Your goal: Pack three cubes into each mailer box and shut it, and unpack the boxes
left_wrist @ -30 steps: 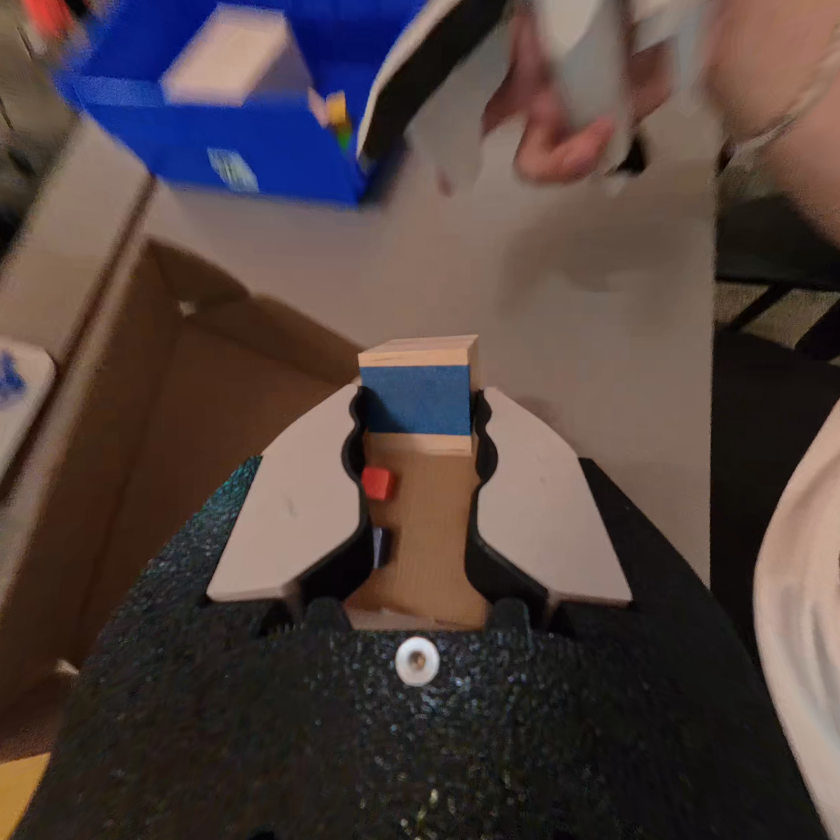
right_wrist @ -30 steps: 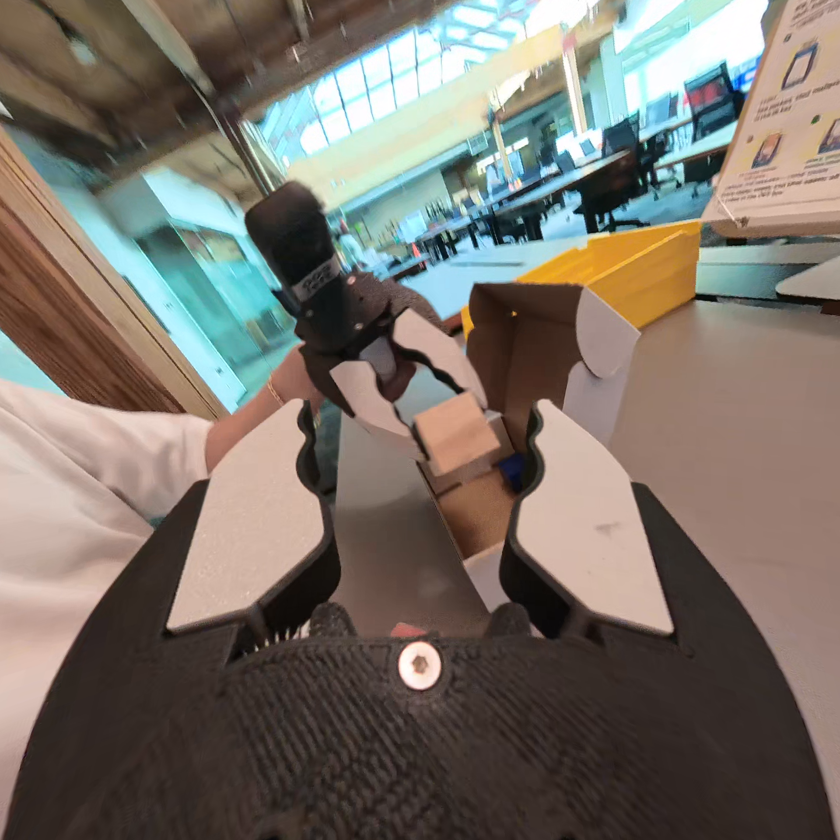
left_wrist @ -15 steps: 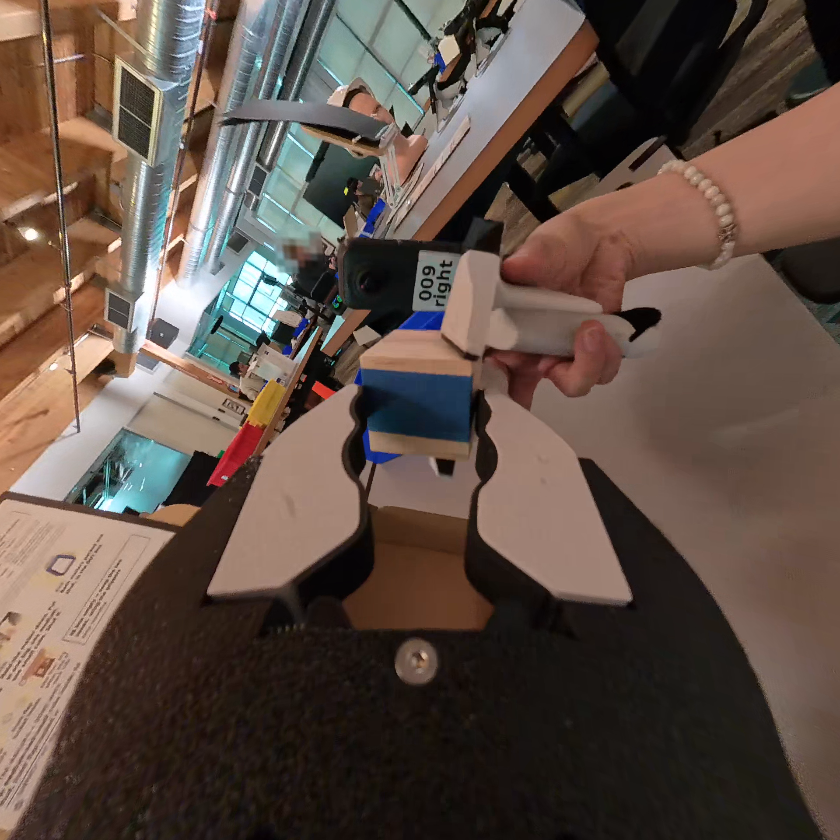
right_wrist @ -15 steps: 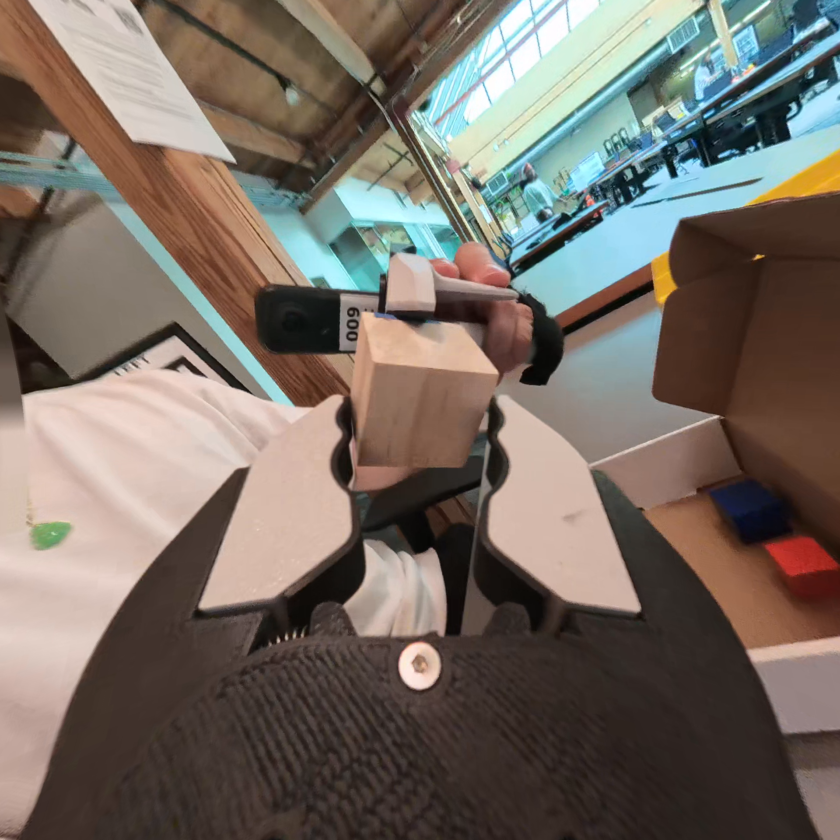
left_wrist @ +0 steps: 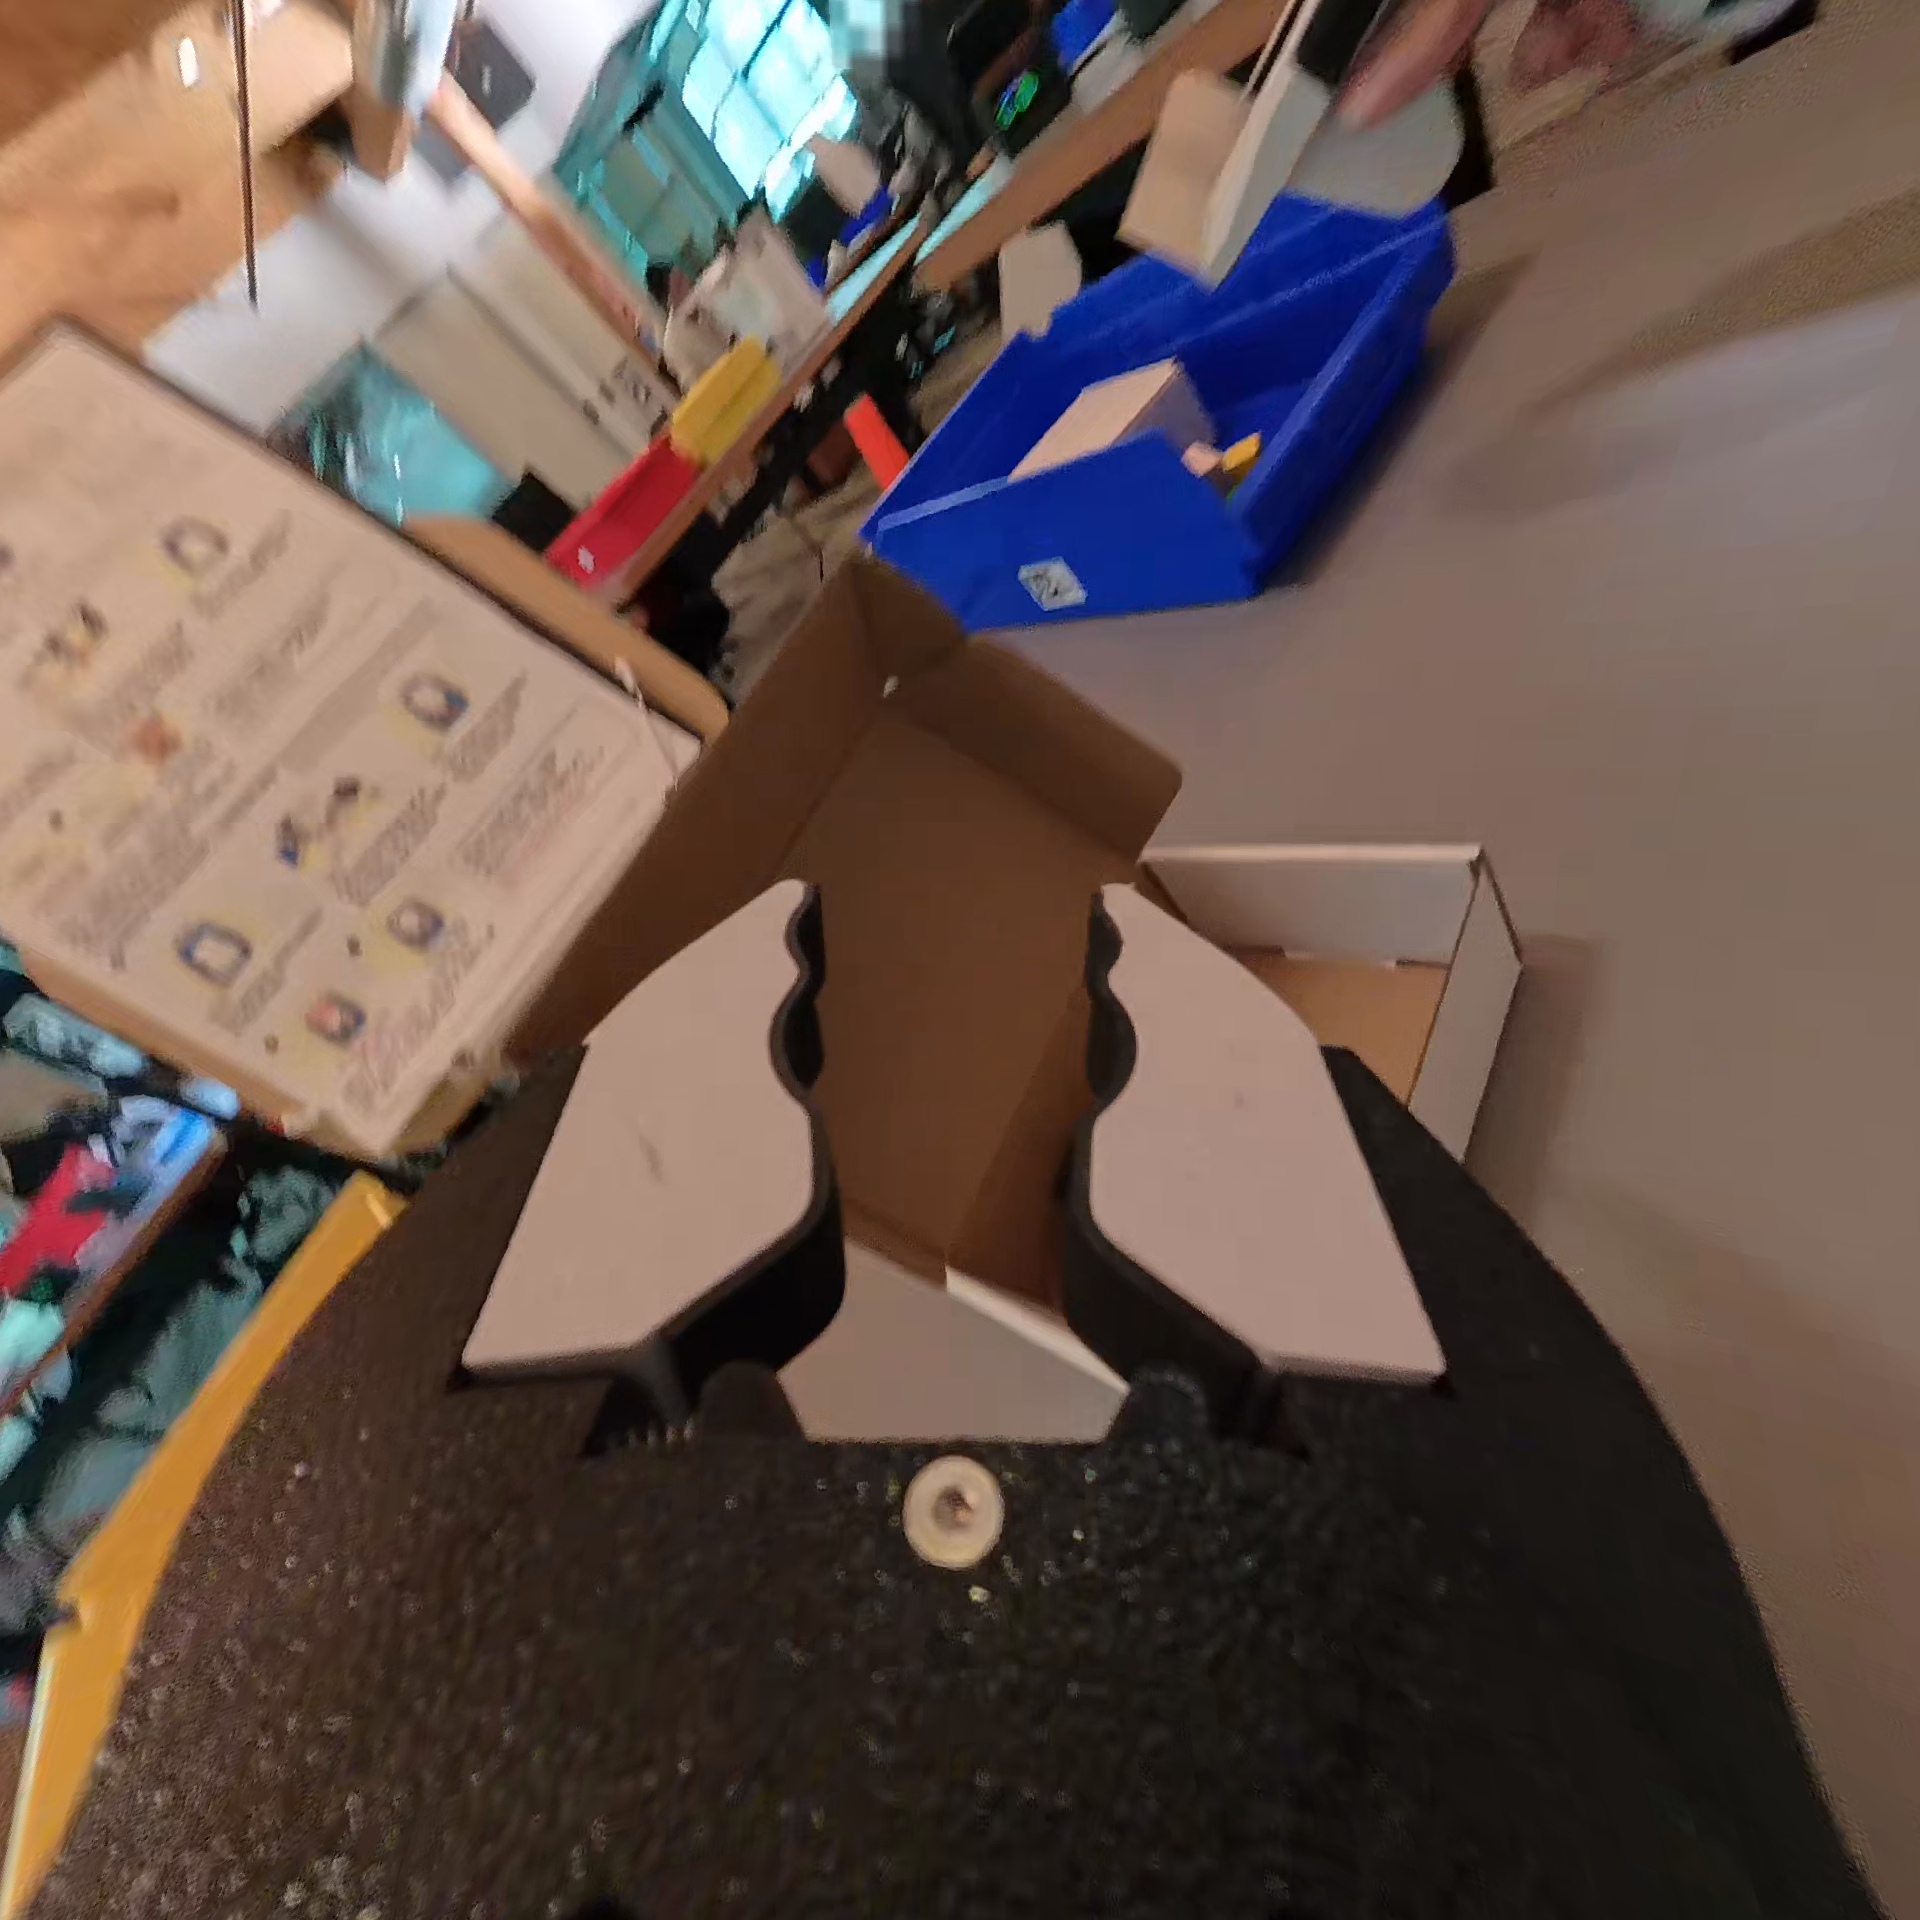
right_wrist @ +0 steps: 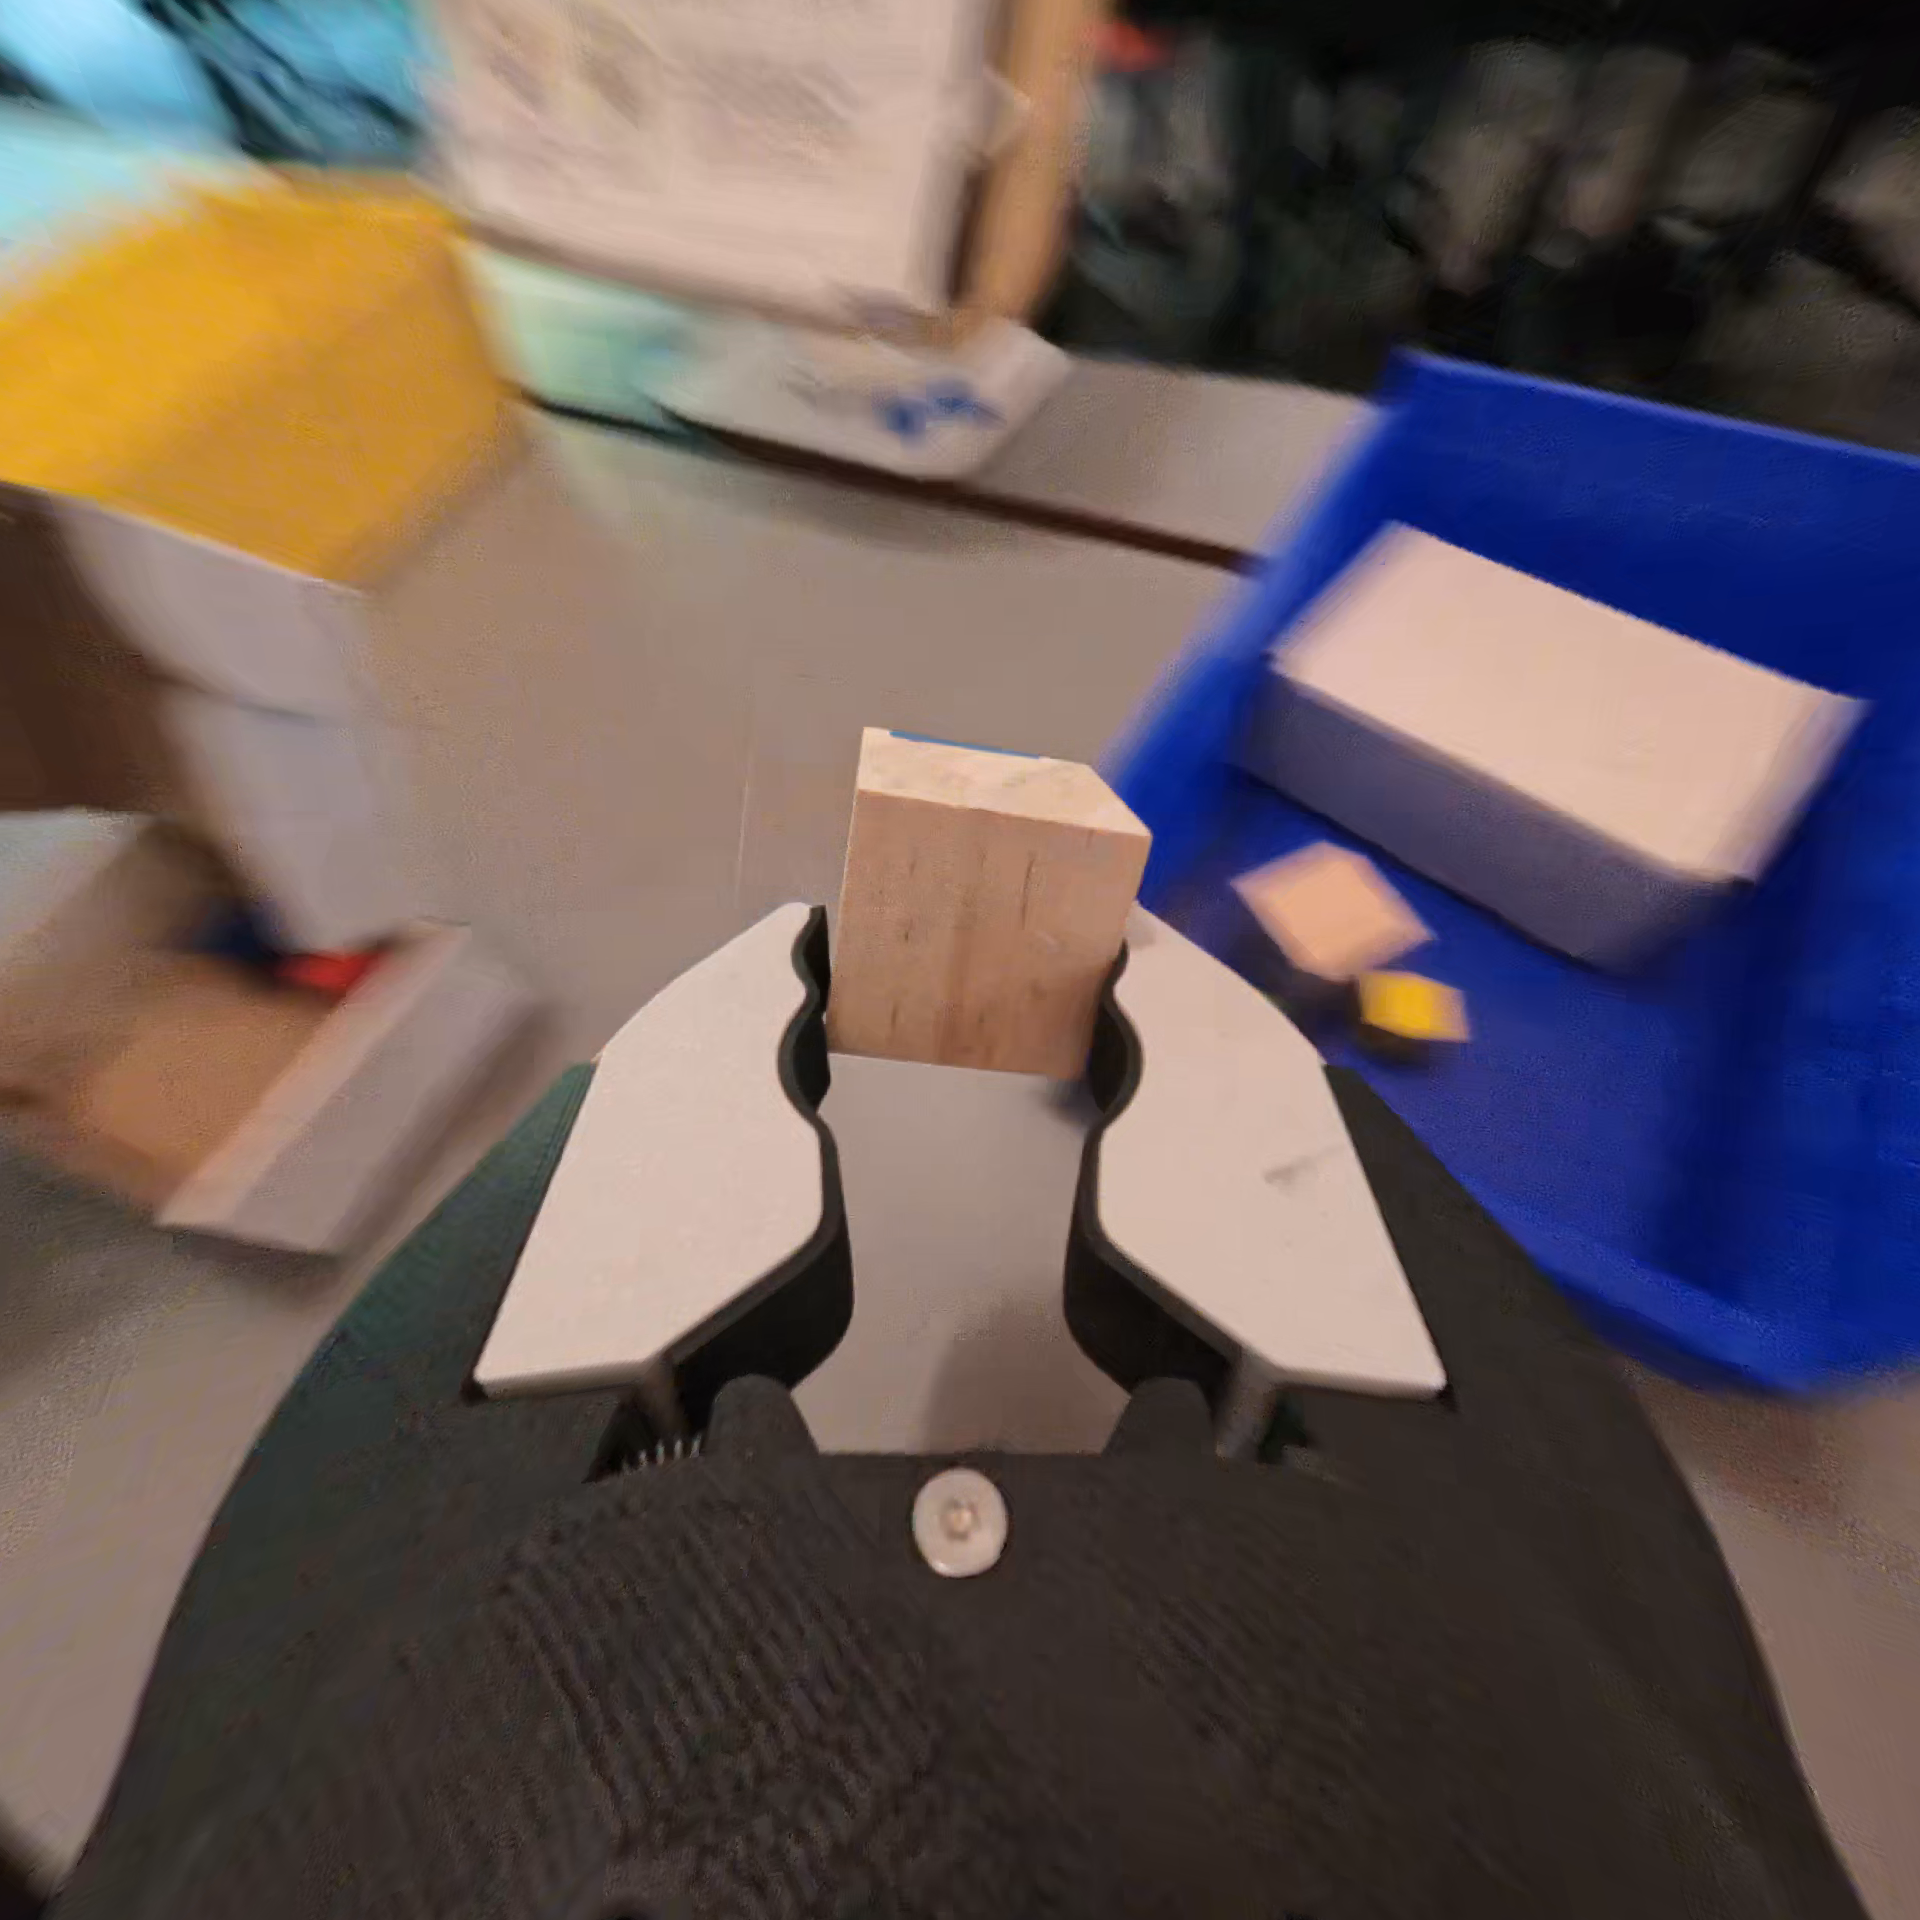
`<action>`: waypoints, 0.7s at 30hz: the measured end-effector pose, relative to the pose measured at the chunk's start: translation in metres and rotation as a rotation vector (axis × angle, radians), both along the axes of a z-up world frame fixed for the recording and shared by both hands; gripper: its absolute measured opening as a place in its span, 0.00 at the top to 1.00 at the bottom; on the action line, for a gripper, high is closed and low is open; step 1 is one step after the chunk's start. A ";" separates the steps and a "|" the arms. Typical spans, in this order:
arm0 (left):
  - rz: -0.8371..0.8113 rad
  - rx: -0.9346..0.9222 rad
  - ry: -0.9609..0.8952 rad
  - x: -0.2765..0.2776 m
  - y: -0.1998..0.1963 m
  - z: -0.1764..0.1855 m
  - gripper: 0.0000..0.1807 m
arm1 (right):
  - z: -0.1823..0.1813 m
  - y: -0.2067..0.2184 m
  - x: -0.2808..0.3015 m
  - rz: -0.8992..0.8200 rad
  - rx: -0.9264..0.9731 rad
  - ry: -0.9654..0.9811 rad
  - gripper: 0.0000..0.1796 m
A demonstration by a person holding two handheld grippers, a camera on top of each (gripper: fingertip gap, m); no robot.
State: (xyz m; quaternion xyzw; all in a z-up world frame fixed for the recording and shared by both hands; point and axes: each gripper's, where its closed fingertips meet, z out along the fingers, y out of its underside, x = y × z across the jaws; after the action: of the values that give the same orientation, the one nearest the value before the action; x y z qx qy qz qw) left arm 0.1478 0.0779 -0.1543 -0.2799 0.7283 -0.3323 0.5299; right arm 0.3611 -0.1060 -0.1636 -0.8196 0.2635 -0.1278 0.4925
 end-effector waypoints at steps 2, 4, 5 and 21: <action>0.060 -0.079 0.057 -0.005 0.013 -0.008 0.75 | -0.018 -0.035 0.053 -0.124 -0.216 0.002 0.73; 0.078 -0.168 0.098 -0.010 0.019 -0.014 0.77 | -0.039 -0.060 0.090 -0.192 -0.378 0.066 0.73; 0.084 -0.203 0.121 -0.013 0.021 -0.017 0.78 | -0.048 -0.069 0.103 -0.216 -0.442 0.081 0.73; 0.099 -0.163 0.725 0.004 -0.005 -0.080 0.75 | -0.109 -0.079 0.124 -0.185 -0.582 0.234 0.64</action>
State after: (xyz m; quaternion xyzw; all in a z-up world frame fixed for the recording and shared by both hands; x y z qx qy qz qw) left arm 0.1520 0.0733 -0.2348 -0.4554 0.8254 -0.2425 0.2292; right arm 0.4852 -0.1849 -0.2726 -0.9077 0.3439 -0.1470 0.1901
